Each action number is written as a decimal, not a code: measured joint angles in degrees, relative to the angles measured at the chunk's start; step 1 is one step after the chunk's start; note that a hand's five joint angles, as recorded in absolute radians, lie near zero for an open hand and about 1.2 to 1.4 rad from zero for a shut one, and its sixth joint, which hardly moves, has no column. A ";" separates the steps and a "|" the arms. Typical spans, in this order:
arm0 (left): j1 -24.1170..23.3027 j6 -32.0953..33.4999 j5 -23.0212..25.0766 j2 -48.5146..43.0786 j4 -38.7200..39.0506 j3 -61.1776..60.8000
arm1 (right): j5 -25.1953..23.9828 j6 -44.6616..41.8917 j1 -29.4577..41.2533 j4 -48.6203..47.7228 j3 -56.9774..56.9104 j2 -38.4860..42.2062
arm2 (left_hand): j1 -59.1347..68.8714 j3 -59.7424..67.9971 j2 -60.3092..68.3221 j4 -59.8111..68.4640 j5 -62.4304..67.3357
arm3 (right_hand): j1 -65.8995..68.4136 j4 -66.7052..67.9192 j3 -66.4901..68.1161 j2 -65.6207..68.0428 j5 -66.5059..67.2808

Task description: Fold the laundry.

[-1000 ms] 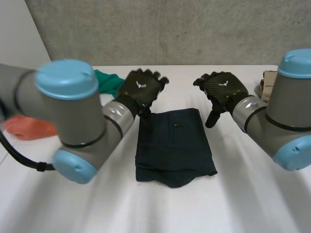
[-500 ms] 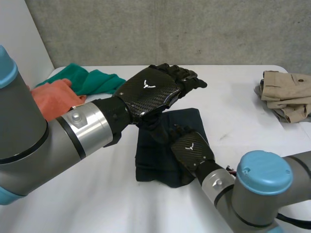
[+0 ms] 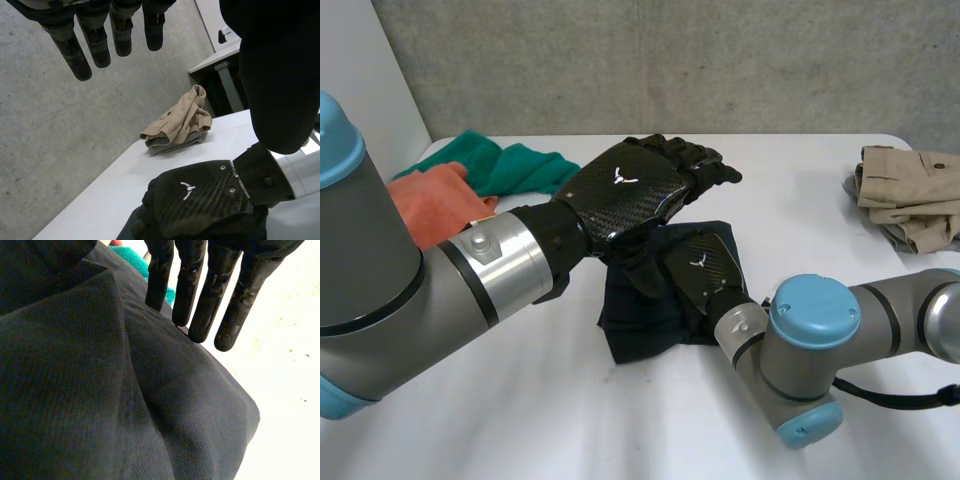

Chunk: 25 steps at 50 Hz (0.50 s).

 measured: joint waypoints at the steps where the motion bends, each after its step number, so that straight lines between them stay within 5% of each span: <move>1: 0.01 0.00 0.00 -0.01 -0.01 0.00 | -0.13 0.03 0.00 0.32 -0.91 0.50 | 0.00 0.00 0.00 0.00 0.00 | 0.29 0.09 0.08 0.07 0.00; 7: 0.07 0.00 0.00 -0.05 0.00 0.02 | -1.14 0.11 -0.03 3.83 -5.78 3.10 | 0.00 0.00 0.00 0.00 0.00 | 8.71 11.06 10.95 11.44 0.00; 8: 0.11 0.00 0.00 -0.06 0.00 0.03 | -1.50 0.14 -0.04 5.10 -7.20 3.70 | 0.00 0.00 0.00 0.00 0.00 | 17.96 27.79 26.71 27.35 0.00; 14: 0.78 -0.02 -0.02 0.00 -0.01 0.07 | -2.26 -0.03 -1.16 8.31 -11.98 3.50 | 0.00 0.00 0.00 0.00 0.00 | 22.02 29.86 29.35 28.86 0.00; 20: 1.54 -0.06 -0.04 0.20 0.00 0.19 | -2.37 -0.19 -3.12 10.68 -14.23 1.77 | 0.00 0.00 0.00 0.00 0.00 | 14.89 16.93 16.70 16.18 13.88; 21: 1.70 -0.07 -0.03 0.27 0.02 0.23 | -2.38 -0.17 -3.52 11.80 -14.44 1.54 | 0.00 0.00 0.00 0.00 0.00 | 1.40 0.33 0.15 -0.35 15.98; 25: 1.83 -0.08 -0.02 0.35 0.04 0.29 | -2.34 -0.06 -3.81 13.81 -14.09 1.56 | 0.00 0.00 0.00 0.00 0.00 | -0.19 -1.91 -2.08 -2.33 14.91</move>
